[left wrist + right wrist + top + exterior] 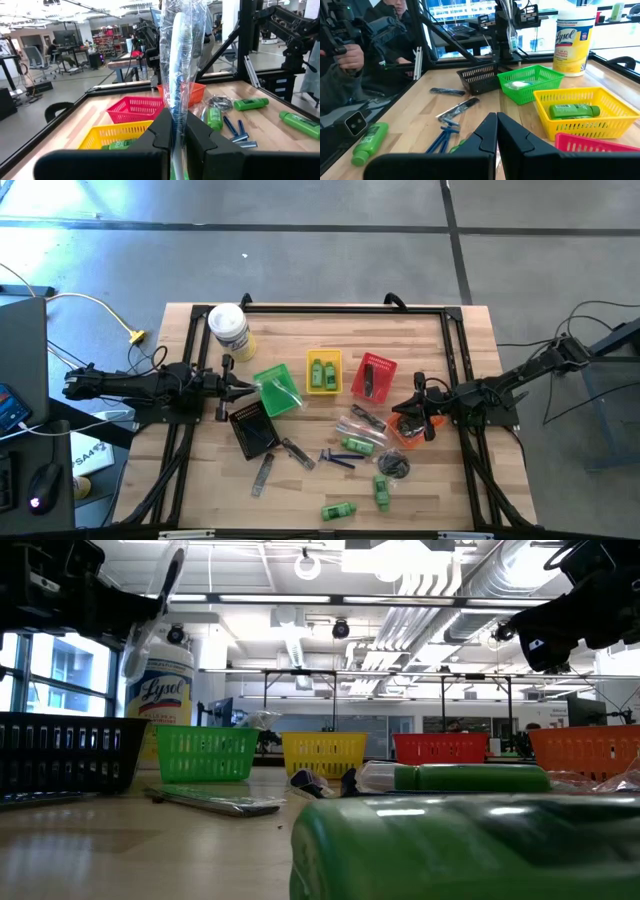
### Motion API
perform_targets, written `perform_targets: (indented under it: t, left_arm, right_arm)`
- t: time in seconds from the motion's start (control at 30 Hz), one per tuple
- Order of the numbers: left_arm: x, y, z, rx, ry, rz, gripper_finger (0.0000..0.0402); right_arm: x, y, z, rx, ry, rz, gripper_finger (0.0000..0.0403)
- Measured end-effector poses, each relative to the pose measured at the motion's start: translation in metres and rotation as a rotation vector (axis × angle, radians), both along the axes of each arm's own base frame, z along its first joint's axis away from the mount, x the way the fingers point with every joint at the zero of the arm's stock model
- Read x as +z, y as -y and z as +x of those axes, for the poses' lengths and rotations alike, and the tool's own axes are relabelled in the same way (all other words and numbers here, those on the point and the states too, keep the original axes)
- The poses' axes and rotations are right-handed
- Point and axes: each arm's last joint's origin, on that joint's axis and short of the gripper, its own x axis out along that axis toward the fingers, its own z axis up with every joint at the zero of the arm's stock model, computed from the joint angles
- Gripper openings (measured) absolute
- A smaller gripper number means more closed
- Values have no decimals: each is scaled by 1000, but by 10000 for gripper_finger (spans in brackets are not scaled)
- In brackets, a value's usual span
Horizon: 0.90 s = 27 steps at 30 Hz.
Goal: Pick & Place Travel size toiletries
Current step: Put the blue toothbrush into the green bin
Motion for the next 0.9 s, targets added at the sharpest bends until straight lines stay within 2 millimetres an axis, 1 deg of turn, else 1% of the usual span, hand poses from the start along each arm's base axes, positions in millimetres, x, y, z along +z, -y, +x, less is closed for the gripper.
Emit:
perform_targets:
  t: [0.43, 0.6, 0.9]
  left_arm:
    - [0, 0, 0, 0, -1, -1, 15]
    - [0, 0, 0, -1, -1, -19, 15]
    - [-2, 0, 0, -1, -19, -20, 17]
  right_arm:
    - [1, 0, 0, 0, 7, 3, 3]
    - [1, 1, 0, -42, 9, 3, 3]
    - [1, 1, 0, -45, 10, 4, 3]
